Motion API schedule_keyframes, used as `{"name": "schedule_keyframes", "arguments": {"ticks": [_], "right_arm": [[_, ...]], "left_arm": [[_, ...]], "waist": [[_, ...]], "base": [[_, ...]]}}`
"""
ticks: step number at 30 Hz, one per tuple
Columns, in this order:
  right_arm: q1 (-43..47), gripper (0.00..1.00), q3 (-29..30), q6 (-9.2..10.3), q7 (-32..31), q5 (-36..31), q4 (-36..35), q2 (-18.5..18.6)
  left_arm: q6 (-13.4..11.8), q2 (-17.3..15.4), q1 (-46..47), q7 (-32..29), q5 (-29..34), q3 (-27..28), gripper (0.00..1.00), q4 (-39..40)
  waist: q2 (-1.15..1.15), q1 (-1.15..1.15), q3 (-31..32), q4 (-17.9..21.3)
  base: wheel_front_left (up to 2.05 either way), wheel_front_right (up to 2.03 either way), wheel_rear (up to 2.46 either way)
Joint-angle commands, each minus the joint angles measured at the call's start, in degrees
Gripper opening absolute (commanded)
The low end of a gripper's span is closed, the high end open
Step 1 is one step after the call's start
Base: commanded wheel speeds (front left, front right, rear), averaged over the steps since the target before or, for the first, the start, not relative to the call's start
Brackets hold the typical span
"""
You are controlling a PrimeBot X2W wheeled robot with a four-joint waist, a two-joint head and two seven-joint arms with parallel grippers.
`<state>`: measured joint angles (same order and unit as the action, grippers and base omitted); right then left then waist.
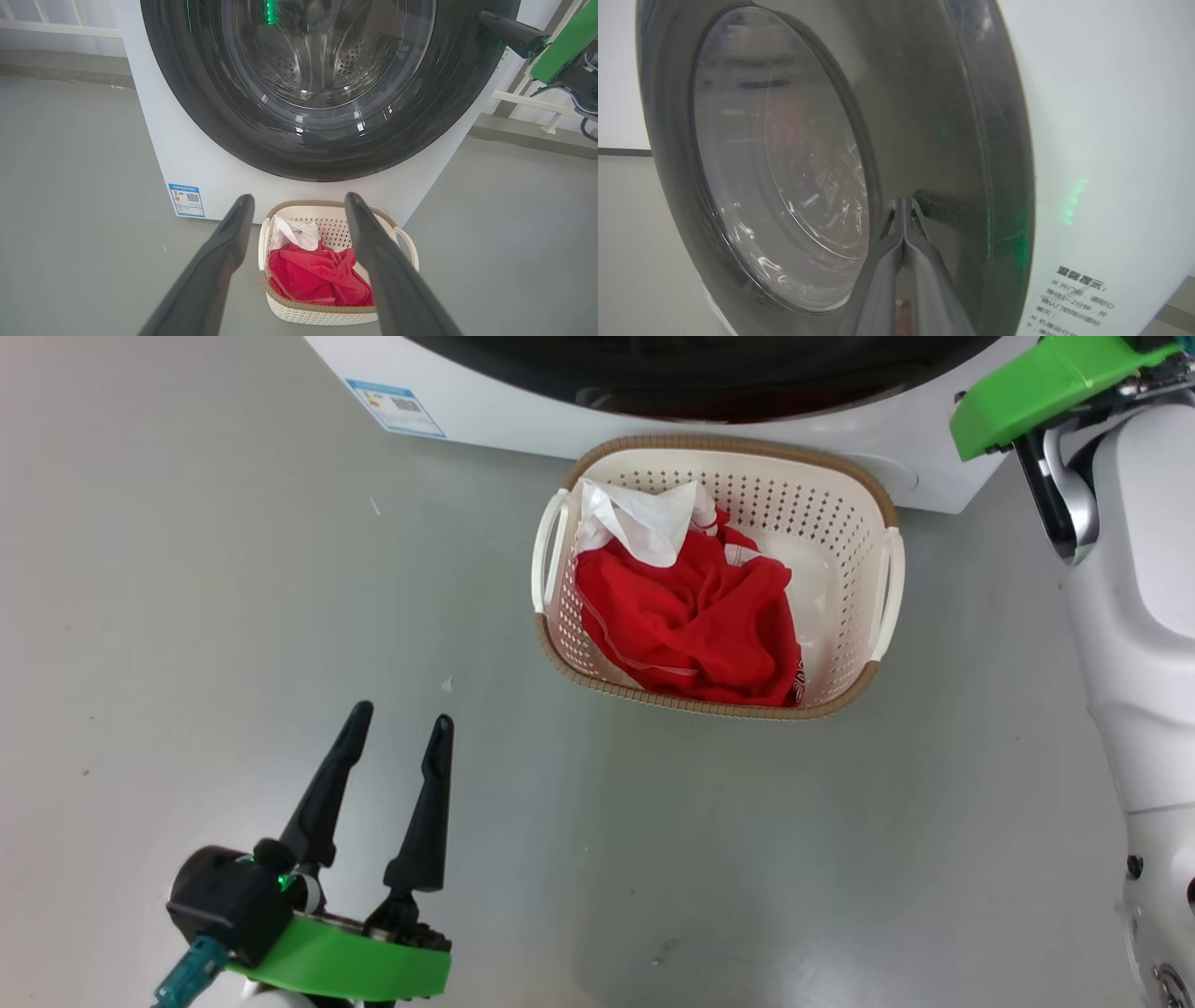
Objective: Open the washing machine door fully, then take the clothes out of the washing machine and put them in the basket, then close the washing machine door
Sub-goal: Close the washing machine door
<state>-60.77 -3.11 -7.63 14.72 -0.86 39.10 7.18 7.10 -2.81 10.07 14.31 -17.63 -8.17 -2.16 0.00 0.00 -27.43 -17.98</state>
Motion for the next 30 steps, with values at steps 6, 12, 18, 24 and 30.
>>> {"name": "schedule_keyframes", "arguments": {"ticks": [6,12,18,24,30], "right_arm": [[-4.16,0.00,0.53,0.14,0.28,-2.14,-0.29,-0.80],[-4.32,0.00,1.56,0.14,0.28,-3.50,-0.13,-1.27],[-2.92,0.00,1.61,0.14,0.28,-2.15,-0.04,-2.14],[0.08,0.32,-2.14,0.14,0.28,4.64,-4.35,-3.34],[6.83,1.00,-4.13,0.14,0.28,10.42,-12.96,-3.70]], "left_arm": [[0.38,-1.22,1.67,0.69,-0.52,1.16,1.00,0.73],[0.38,-1.21,2.52,0.69,-0.64,0.92,1.00,0.71],[0.38,-1.13,2.68,0.69,-0.80,1.27,1.00,0.92],[0.38,-0.92,2.48,0.69,-1.81,2.02,1.00,2.61],[0.38,-0.74,2.00,0.69,-1.81,3.16,1.00,3.47]], "waist": [[0.00,0.00,-1.43,-0.06],[0.00,0.00,-1.56,0.05],[0.00,0.00,-0.98,0.72],[0.00,0.00,0.28,2.01],[0.00,0.00,2.29,4.00]], "base": [[0.00,0.00,0.00],[0.00,0.00,0.00],[0.00,0.00,0.00],[0.00,0.00,0.00],[0.00,0.00,0.00]]}}
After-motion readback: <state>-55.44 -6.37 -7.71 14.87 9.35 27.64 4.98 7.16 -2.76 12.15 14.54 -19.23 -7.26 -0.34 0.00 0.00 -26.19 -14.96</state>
